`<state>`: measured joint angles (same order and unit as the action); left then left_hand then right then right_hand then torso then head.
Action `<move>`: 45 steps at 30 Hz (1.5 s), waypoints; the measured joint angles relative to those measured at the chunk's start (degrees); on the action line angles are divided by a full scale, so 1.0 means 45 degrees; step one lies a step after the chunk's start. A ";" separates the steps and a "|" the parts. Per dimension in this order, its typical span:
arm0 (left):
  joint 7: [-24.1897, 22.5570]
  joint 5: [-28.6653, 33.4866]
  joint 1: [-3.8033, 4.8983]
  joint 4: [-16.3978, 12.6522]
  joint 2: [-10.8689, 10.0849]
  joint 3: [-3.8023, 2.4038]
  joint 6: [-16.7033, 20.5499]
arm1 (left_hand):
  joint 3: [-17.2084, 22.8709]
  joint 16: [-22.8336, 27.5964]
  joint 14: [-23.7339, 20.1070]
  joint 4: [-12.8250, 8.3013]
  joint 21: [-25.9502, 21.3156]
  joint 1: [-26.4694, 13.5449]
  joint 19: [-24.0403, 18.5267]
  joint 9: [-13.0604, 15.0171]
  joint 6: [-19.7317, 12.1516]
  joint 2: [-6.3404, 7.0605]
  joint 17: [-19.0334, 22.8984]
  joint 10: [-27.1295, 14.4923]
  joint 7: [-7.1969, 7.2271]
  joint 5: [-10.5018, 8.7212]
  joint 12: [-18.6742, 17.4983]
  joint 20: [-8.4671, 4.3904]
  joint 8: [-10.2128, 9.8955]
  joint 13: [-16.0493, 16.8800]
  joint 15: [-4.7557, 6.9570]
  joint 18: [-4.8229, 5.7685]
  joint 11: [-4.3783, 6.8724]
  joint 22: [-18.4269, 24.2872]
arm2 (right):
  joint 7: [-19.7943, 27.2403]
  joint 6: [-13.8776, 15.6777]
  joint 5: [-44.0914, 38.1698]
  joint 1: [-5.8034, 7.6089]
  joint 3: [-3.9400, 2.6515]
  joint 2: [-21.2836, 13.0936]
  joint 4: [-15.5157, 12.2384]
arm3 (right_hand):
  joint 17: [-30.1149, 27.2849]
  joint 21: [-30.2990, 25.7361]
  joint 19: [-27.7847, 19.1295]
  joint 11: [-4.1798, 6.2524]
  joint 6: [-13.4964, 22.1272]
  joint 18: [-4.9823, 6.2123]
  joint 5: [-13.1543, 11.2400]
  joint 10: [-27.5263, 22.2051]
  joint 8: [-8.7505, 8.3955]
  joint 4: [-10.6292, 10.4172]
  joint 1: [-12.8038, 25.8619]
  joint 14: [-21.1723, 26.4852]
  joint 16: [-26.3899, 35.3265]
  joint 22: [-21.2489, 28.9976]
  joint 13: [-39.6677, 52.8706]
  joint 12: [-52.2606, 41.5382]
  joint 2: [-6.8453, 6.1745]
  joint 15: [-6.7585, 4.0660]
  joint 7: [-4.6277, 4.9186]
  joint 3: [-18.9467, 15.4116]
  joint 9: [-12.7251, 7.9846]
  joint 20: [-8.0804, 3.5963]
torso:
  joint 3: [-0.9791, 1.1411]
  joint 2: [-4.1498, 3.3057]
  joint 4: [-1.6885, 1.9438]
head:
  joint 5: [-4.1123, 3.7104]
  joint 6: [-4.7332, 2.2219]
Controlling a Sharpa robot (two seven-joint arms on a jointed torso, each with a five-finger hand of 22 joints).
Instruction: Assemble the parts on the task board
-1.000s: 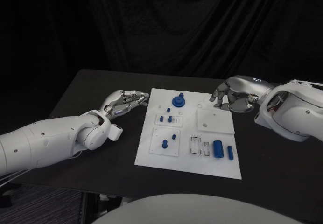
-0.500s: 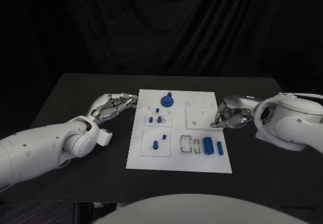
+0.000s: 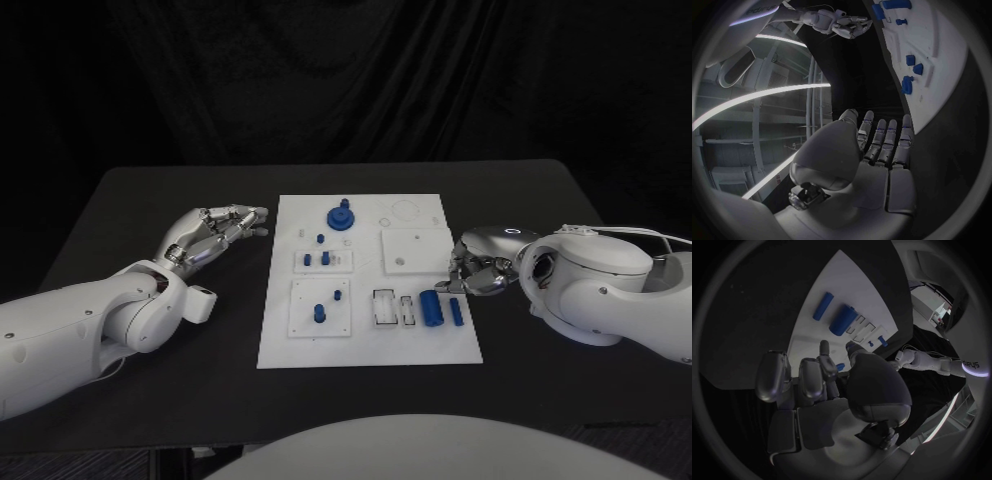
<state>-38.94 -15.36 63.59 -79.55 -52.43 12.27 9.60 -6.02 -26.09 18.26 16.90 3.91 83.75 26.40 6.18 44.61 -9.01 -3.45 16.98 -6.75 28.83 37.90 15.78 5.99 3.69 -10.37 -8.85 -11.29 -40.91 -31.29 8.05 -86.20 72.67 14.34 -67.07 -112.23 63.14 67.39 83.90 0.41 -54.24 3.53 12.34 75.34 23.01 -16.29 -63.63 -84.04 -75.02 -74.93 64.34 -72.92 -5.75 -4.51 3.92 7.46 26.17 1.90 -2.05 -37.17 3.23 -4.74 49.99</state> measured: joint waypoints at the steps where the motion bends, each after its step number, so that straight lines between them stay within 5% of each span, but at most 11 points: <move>1: 0.0000 0.0040 0.0000 -0.0020 -0.0027 0.0000 0.0008 | -0.0205 0.0272 -0.0320 -0.0003 -0.0037 -0.0300 -0.0242 -0.0022 -0.0038 -0.0058 0.0041 -0.0097 0.0038 -0.0104 0.0000 -0.0117 0.0000 0.0000 0.0104 0.0001 0.0097 0.0073 | -0.0012 0.0101 -0.0032 -0.0029 -0.0001 0.0000 -0.0013 | -0.0099 -0.0065 0.0000 0.0004 0.0087 0.0000 0.0000 0.0208 0.0042 -0.0031 -0.0003 0.0000 0.0071 0.0000 0.0459 -0.0317 -0.0002 0.0001 -0.0005 0.0031 0.0106 0.0000 | 0.0000 -0.0001 0.0000 | -0.0068 0.0000; 7: 0.0000 0.0348 -0.0001 -0.0316 -0.0248 -0.0001 0.0081 | -0.1368 0.2409 -0.2263 -0.0015 -0.0089 -0.1810 -0.2513 -0.0146 -0.0431 -0.0687 0.0276 -0.0678 0.0110 -0.1601 -0.0369 -0.0905 -0.0087 -0.0031 0.0854 -0.0002 0.0870 0.1355 | -0.0126 0.0591 -0.0196 -0.0199 -0.0011 0.0048 -0.0064 | 0.0361 0.0257 0.0000 0.0085 0.0210 0.0000 0.0000 0.1832 0.0515 -0.0032 0.0267 0.0000 -0.0155 0.0000 0.2350 -0.2654 -0.0050 0.0001 -0.0129 0.0031 0.0833 0.0001 | -0.0023 0.0004 -0.0009 | -0.0360 0.0000; 9: 0.0000 0.0460 -0.0001 -0.0393 -0.0302 -0.0001 0.0082 | -0.1576 0.2857 -0.2582 -0.0016 -0.0089 -0.1945 -0.2896 -0.0149 -0.0431 -0.0752 0.0322 -0.0840 0.0110 -0.1862 -0.0710 -0.0936 -0.0088 -0.0063 0.0965 -0.0003 0.1031 0.1793 | -0.0187 0.0678 -0.0225 -0.0302 -0.0011 0.0099 -0.0066 | 0.0556 0.0377 0.0000 0.0099 0.0237 0.0001 0.0000 0.1873 0.0672 -0.0067 0.0650 0.0000 -0.0291 0.0001 0.2358 -0.3050 -0.0023 0.0001 -0.0155 0.0066 0.1068 0.0000 | -0.0028 0.0011 -0.0017 | -0.0411 0.0000; 17: 0.0000 0.0833 -0.0001 -0.0542 -0.0458 -0.0002 0.0007 | -0.1609 0.2952 -0.2553 -0.0017 -0.0089 -0.1359 -0.3168 -0.0143 -0.0426 -0.1015 0.0323 -0.0849 0.0019 -0.1459 -0.0893 -0.0444 -0.0087 -0.0065 0.0797 -0.0020 0.0856 0.2127 | -0.0535 0.0946 -0.0538 -0.0818 0.0001 0.0403 -0.0041 | 0.1718 0.1578 0.0036 0.0233 0.0208 0.0003 -0.0486 0.1906 0.1231 -0.0172 0.1900 0.0011 -0.1090 0.0001 0.2357 -0.3764 -0.0350 -0.0102 -0.0317 0.0171 0.1959 -0.0151 | -0.0027 0.0042 -0.0035 | -0.0693 0.0000; 18: 0.0000 0.0871 -0.0001 -0.0558 -0.0484 -0.0002 -0.0008 | -0.1608 0.2952 -0.2531 -0.0016 -0.0089 -0.1290 -0.3151 -0.0137 -0.0426 -0.1048 0.0320 -0.0838 0.0018 -0.1439 -0.0893 -0.0427 -0.0087 -0.0065 0.0775 -0.0206 0.0844 0.2127 | -0.0602 0.0986 -0.0634 -0.0865 0.0001 0.0452 -0.0029 | 0.1823 0.1733 0.0036 0.0251 0.0189 0.0002 -0.0584 0.1888 0.1288 -0.0141 0.1968 0.0011 -0.1183 0.0001 0.2357 -0.3764 -0.0418 -0.0102 -0.0337 0.0203 0.2031 -0.0151 | -0.0027 0.0044 -0.0034 | -0.0718 0.0000; 24: 0.0000 0.1001 -0.0001 -0.0584 -0.0602 -0.0002 -0.0104 | -0.1608 0.2888 -0.2484 -0.0016 -0.0089 -0.1191 -0.3147 -0.0127 -0.0426 -0.1091 0.0306 -0.0792 0.0019 -0.1347 -0.0892 -0.0333 -0.0037 -0.0064 0.0732 -0.0206 0.0797 0.2091 | -0.0918 0.1086 -0.1178 -0.0968 -0.0007 0.0680 0.0001 | 0.1986 0.2068 0.0036 0.0342 0.0052 0.0005 -0.1321 0.1889 0.1446 -0.0138 0.2335 0.0019 -0.1283 0.0002 0.2355 -0.3764 -0.0647 -0.0205 -0.0473 0.0206 0.2479 -0.0241 | -0.0009 0.0055 -0.0046 | -0.0804 0.0000; 33: 0.0000 0.1083 -0.0002 -0.0586 -0.0585 0.0000 -0.0228 | -0.1608 0.2654 -0.2346 -0.0016 -0.0025 -0.0956 -0.3007 -0.0125 -0.0470 -0.1176 0.0281 -0.0704 -0.0025 -0.1218 -0.0790 -0.0102 -0.0038 -0.0048 0.0596 -0.0205 0.0710 0.2008 | -0.1274 0.1026 -0.1636 -0.1121 -0.0006 0.0938 0.0190 | 0.1784 0.2068 0.0036 0.0388 0.0052 0.0004 -0.1630 0.1935 0.1446 -0.0137 0.2591 -0.0026 -0.1283 0.0002 0.2354 -0.3764 -0.0856 -0.0250 -0.0473 0.0206 0.2666 -0.0241 | 0.0024 0.0028 -0.0071 | -0.0862 0.0000; 45: 0.0000 0.1120 -0.0003 -0.0590 -0.0614 0.0000 -0.0343 | -0.1607 0.2498 -0.2228 -0.0017 0.0022 -0.0597 -0.2902 -0.0100 -0.0424 -0.1172 0.0256 -0.0615 -0.0071 -0.0950 -0.0683 0.0003 0.0065 -0.0037 0.0479 -0.0203 0.0621 0.1932 | -0.1517 0.0793 -0.1868 -0.1405 -0.0004 0.1191 0.0478 | 0.1571 0.1993 0.0036 0.0387 0.0006 0.0005 -0.1658 0.1934 0.1445 -0.0189 0.3168 -0.0026 -0.1217 0.0003 0.2352 -0.3763 -0.1019 -0.0250 -0.0519 0.0079 0.2815 -0.0241 | -0.0007 0.0020 -0.0012 | -0.0901 0.0000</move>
<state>-38.93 -10.32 63.57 -82.20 -55.19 12.27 8.06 -13.25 -14.85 8.23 16.83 4.01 81.06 13.34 5.73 42.70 -14.28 -2.30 14.22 -7.07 24.55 34.82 15.79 6.28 3.52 -8.22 -9.76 -8.49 -32.22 -38.11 11.62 -94.61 66.35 14.32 -61.71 -110.08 70.21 76.36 84.06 2.15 -54.22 3.56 4.88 84.05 29.51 -17.14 -49.38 -84.16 -80.50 -74.92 74.93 -89.86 -10.33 -5.63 1.59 7.82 38.83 0.81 -2.08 -37.08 3.18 -8.79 49.99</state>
